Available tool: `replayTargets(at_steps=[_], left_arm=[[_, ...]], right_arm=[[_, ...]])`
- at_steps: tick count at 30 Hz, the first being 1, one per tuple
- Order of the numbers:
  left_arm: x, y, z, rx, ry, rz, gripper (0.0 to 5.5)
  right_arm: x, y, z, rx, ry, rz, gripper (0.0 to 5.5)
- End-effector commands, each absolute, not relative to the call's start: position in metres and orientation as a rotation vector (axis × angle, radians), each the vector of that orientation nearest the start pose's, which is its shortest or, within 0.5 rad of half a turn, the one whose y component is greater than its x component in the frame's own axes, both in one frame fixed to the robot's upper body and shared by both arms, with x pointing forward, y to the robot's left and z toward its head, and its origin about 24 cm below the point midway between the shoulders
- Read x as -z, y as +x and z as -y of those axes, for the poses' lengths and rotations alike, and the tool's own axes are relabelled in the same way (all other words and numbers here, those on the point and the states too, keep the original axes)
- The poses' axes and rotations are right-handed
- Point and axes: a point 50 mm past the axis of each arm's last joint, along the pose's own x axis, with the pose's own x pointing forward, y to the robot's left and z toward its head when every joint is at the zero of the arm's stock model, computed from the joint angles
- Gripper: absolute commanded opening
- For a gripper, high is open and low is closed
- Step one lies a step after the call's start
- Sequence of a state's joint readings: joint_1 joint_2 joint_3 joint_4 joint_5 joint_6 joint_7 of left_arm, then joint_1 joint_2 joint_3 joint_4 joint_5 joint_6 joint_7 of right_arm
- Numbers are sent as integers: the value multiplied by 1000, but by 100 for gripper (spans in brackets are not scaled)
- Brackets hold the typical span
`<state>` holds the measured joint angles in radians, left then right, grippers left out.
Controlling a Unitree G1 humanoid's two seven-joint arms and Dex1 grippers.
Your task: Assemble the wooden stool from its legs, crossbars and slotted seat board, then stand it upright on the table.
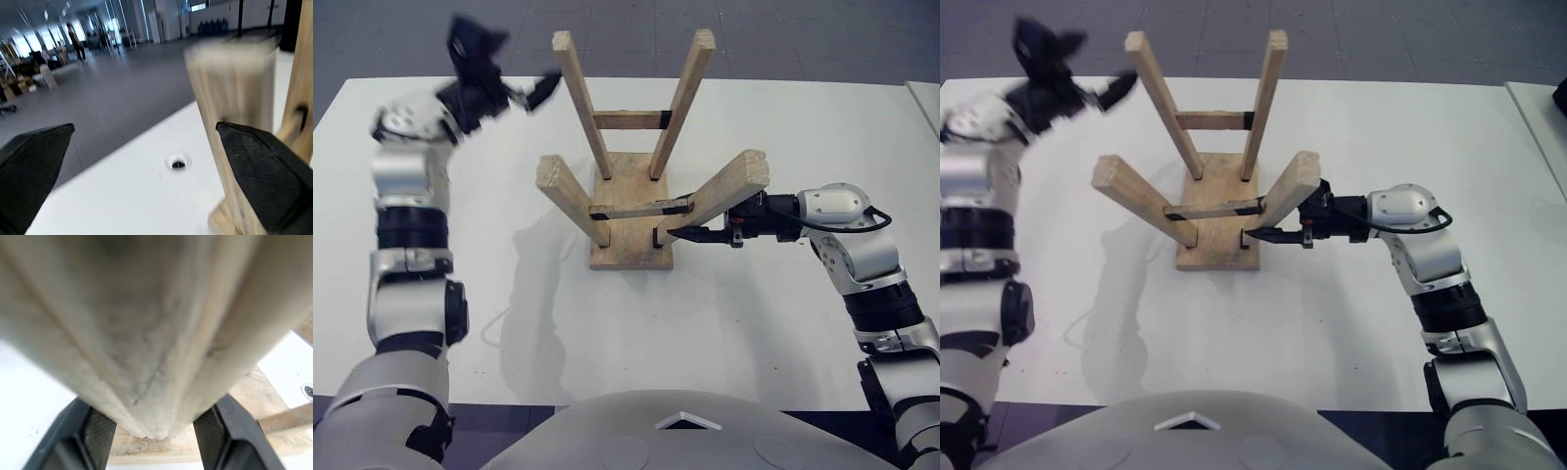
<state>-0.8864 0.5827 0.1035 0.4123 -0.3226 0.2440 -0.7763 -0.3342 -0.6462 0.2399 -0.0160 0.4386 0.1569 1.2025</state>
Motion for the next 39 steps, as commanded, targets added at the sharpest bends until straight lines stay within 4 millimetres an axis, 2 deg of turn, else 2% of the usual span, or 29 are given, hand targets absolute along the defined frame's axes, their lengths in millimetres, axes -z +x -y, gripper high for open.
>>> replayTargets(at_steps=[1, 4, 8, 13, 15, 19, 21, 24, 28, 39], left_arm=[[-333, 338, -180, 825, 408, 399, 540], [-344, 319, -157, 891, 545, 377, 540], [-342, 305, -142, 786, 721, 383, 540], [-302, 274, -108, 837, 766, 355, 540], [-283, 266, -98, 802, 819, 369, 540], [-258, 257, -93, 698, 1155, 501, 540], [-251, 253, -89, 694, 1235, 549, 540], [-241, 243, -85, 701, 1248, 565, 540], [-222, 238, -89, 688, 1239, 511, 540], [-157, 226, -99, 728, 1235, 368, 540]], right_arm=[[-73, 250, 159, -1434, -233, -326, 203], [-72, 253, 157, -1402, -241, -331, 203], [-69, 254, 154, -1363, -283, -329, 203], [-64, 256, 157, -1294, -287, -345, 203], [-63, 255, 158, -1275, -270, -355, 203], [-61, 253, 157, -1257, -252, -373, 203], [-60, 253, 158, -1252, -249, -387, 203], [-58, 254, 157, -1245, -264, -401, 203], [-55, 253, 159, -1226, -308, -415, 203], [-55, 257, 159, -1200, -326, -435, 203]])
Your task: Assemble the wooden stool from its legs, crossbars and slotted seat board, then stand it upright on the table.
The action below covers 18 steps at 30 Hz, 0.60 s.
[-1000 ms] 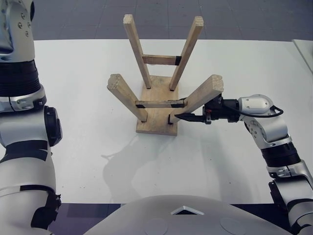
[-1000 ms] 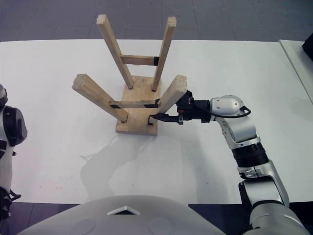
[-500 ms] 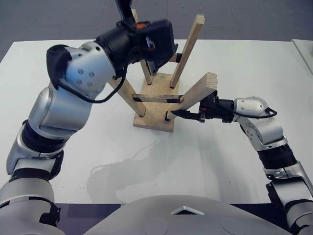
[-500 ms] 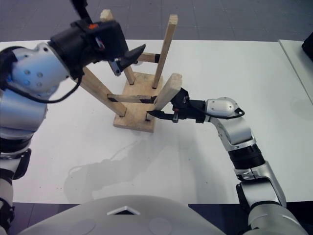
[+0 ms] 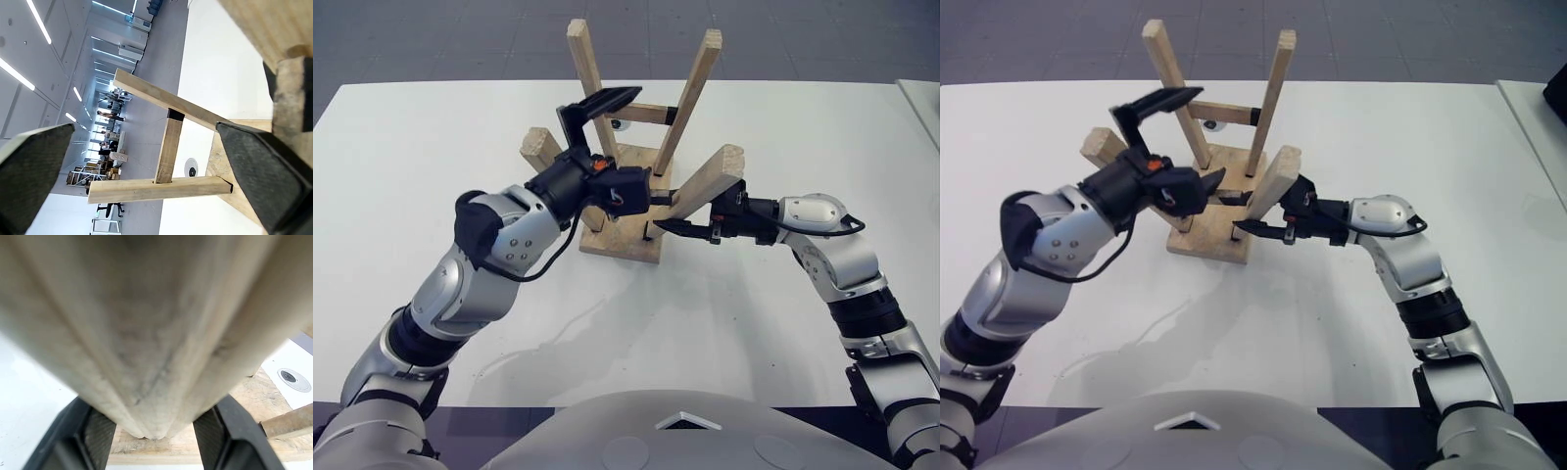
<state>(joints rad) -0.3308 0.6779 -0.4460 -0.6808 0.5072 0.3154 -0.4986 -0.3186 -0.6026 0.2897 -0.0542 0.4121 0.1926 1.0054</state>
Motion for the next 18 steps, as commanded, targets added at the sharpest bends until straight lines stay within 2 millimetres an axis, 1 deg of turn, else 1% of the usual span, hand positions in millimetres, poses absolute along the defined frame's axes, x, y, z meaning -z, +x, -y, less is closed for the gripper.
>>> replayTargets(at_steps=[1, 5, 7, 9, 12, 13, 16, 18], left_arm=[[-151, 226, -100, 727, 1236, 359, 540], [-130, 224, -103, 712, 1232, 337, 540], [-124, 223, -102, 694, 1207, 332, 540], [-123, 224, -102, 677, 1191, 341, 540], [-130, 225, -103, 638, 1167, 394, 540], [-131, 224, -103, 633, 1162, 402, 540], [-124, 224, -102, 658, 1173, 382, 540], [-119, 226, -103, 672, 1190, 358, 540]], right_arm=[[-56, 257, 158, -1200, -331, -437, 203], [-59, 257, 155, -1179, -365, -448, 203], [-59, 258, 153, -1165, -411, -442, 203], [-56, 259, 153, -1145, -455, -441, 203], [-48, 262, 157, -1104, -535, -486, 203], [-47, 263, 158, -1087, -532, -502, 203], [-44, 264, 160, -1069, -556, -529, 203], [-40, 262, 163, -1075, -586, -569, 203]])
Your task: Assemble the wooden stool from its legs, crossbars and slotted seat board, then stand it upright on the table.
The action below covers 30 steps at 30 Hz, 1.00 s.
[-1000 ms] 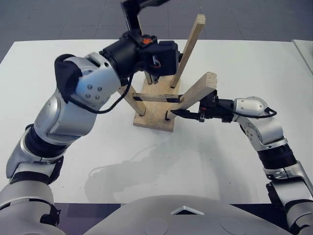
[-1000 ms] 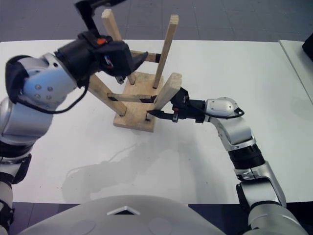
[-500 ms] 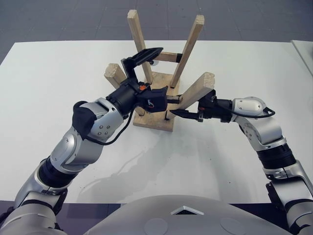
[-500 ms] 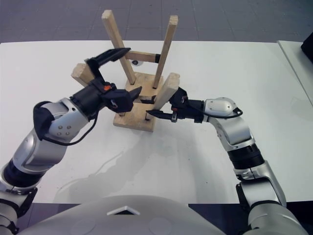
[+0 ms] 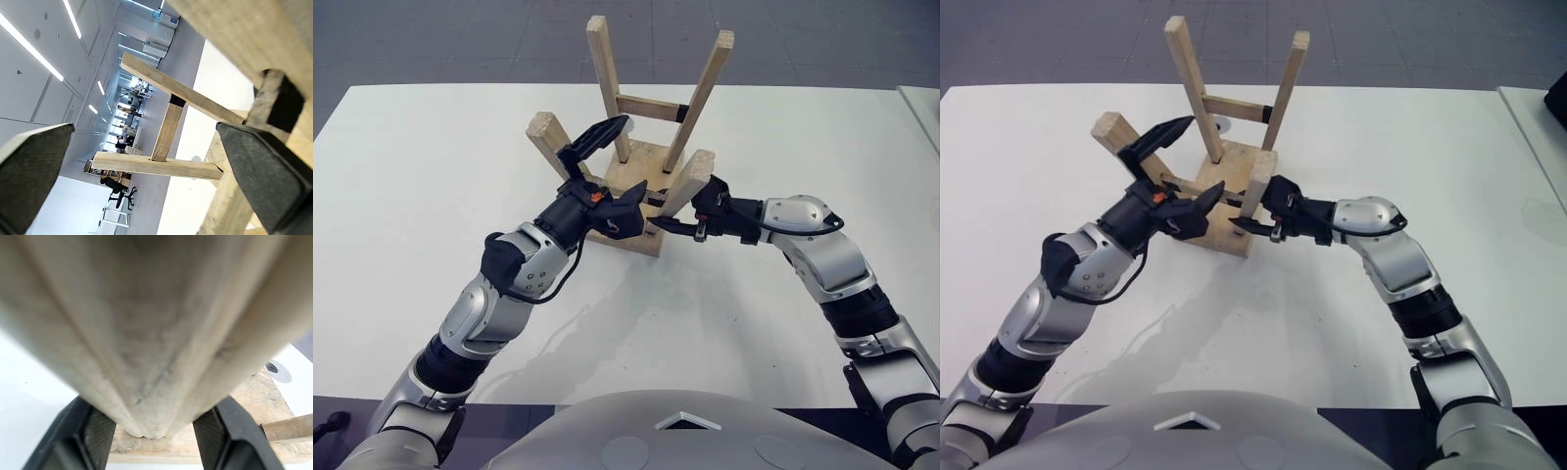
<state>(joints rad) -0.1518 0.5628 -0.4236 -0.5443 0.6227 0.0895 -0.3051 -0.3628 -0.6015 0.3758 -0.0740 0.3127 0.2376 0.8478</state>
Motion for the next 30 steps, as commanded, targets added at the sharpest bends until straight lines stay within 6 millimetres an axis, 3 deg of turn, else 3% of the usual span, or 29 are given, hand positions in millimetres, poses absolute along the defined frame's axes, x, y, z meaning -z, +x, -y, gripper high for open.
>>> replayTargets(at_steps=[1, 7, 15, 20, 24, 26, 30], left_arm=[[-119, 227, -102, 665, 1191, 354, 540], [-145, 236, -100, 525, 1135, 482, 540], [-213, 248, -111, 228, 981, 773, 540], [-266, 251, -133, 8, 783, 931, 540], [-297, 252, -166, -191, 775, 1015, 540], [-304, 257, -180, -248, 798, 1023, 540], [-295, 271, -198, -286, 795, 941, 540]], right_arm=[[-38, 261, 165, -1078, -611, -591, 203], [-21, 257, 171, -1077, -632, -731, 203], [-14, 260, 178, -1046, -608, -755, 203], [-37, 266, 174, -988, -529, -661, 203], [-44, 267, 168, -974, -489, -629, 203], [-46, 268, 165, -965, -465, -617, 203], [-56, 271, 160, -950, -433, -569, 203]])
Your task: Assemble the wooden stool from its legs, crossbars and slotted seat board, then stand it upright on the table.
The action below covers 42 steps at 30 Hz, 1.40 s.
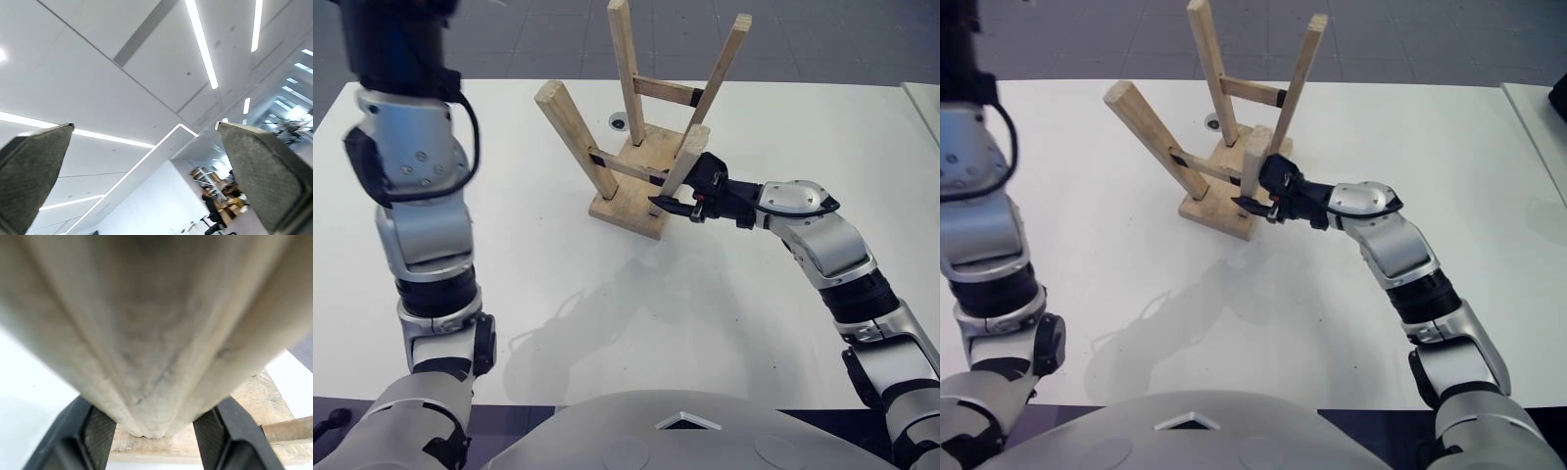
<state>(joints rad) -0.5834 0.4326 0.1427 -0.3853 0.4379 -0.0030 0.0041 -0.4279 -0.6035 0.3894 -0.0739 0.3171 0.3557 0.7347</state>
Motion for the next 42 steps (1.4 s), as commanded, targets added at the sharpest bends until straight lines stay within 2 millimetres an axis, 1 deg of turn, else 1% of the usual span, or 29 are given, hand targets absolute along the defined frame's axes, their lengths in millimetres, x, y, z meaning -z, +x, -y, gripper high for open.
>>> replayTargets(at_steps=[1, 2, 3, 4, 6, 9, 12, 14, 15, 17, 18, 19, 21, 23, 24, 25, 26, 28, 30, 32, 33, 35, 37, 38, 39, 41, 42], left_arm=[[-290, 272, -198, -270, 793, 922, 540], [-286, 273, -197, -254, 791, 910, 540], [-282, 273, -195, -238, 788, 898, 540], [-278, 274, -194, -228, 786, 892, 540], [-271, 274, -195, -214, 787, 869, 540], [-247, 277, -208, -212, 810, 763, 540], [-216, 281, -223, -220, 833, 616, 540], [-207, 279, -231, -243, 809, 564, 540], [-208, 278, -234, -259, 800, 560, 540], [-216, 278, -239, -288, 808, 578, 540], [-220, 280, -240, -298, 808, 589, 540], [-224, 282, -240, -300, 807, 602, 540], [-233, 288, -237, -288, 802, 633, 540], [-239, 292, -233, -270, 801, 657, 540], [-242, 294, -233, -265, 801, 665, 540], [-243, 295, -232, -258, 800, 672, 540], [-244, 297, -232, -253, 803, 675, 540], [-243, 299, -234, -248, 809, 670, 540], [-241, 299, -239, -253, 810, 657, 540], [-245, 301, -238, -221, 744, 656, 540], [-252, 302, -234, -199, 681, 666, 540], [-273, 303, -222, -141, 507, 707, 540], [-310, 300, -203, -59, 318, 796, 540], [-335, 297, -192, -14, 245, 864, 540], [-357, 293, -184, 24, 186, 912, 540], [-389, 287, -171, 75, 118, 977, 540], [-399, 285, -164, 94, 114, 987, 540]], right_arm=[[-61, 271, 157, -950, -423, -547, 203], [-65, 272, 155, -944, -414, -527, 203], [-71, 273, 153, -935, -407, -504, 240], [-77, 273, 152, -925, -398, -484, 247], [-91, 273, 152, -899, -392, -456, 284], [-111, 265, 162, -875, -397, -456, 329], [-124, 258, 175, -822, -404, -478, 378], [-135, 257, 178, -795, -386, -467, 405], [-139, 257, 177, -793, -380, -463, 425], [-143, 259, 172, -793, -372, -450, 448], [-144, 261, 168, -793, -372, -440, 468], [-146, 265, 161, -793, -377, -419, 474], [-157, 277, 142, -803, -374, -333, 516], [-178, 287, 112, -841, -346, -187, 536], [-189, 288, 97, -869, -319, -114, 536], [-198, 285, 84, -898, -283, -59, 536], [-207, 278, 72, -949, -250, -3, 536], [-220, 262, 57, -1045, -193, 73, 536], [-225, 251, 56, -1087, -175, 100, 536], [-231, 251, 66, -1049, -165, 127, 536], [-240, 253, 74, -1002, -145, 173, 536], [-263, 259, 87, -906, -95, 291, 536], [-291, 266, 101, -763, -37, 449, 536], [-307, 272, 109, -687, -30, 525, 536], [-319, 277, 114, -644, -29, 580, 536], [-339, 293, 121, -575, -43, 641, 536], [-345, 306, 123, -547, -49, 643, 536]])
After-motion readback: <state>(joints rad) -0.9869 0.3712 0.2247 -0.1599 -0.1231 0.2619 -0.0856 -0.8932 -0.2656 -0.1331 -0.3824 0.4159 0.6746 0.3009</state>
